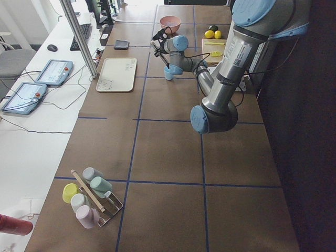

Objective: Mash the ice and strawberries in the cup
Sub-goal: 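Lift the muddler upright and carry it above the blue cup, then lower the muddler into the cup and press down on the contents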

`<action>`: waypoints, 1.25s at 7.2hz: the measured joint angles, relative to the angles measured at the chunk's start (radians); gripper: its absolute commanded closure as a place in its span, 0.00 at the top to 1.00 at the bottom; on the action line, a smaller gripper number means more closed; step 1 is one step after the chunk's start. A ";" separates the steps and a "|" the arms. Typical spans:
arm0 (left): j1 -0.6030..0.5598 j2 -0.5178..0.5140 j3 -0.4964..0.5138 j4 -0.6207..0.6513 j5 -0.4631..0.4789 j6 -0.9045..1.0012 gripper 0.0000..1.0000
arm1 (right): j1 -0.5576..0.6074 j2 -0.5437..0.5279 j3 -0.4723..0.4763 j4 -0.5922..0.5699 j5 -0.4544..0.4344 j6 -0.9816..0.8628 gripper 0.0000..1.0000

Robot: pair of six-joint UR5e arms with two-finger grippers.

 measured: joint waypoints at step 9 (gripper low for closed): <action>0.141 -0.033 0.223 -0.481 0.260 0.261 0.00 | 0.004 -0.004 0.007 0.000 0.001 0.002 1.00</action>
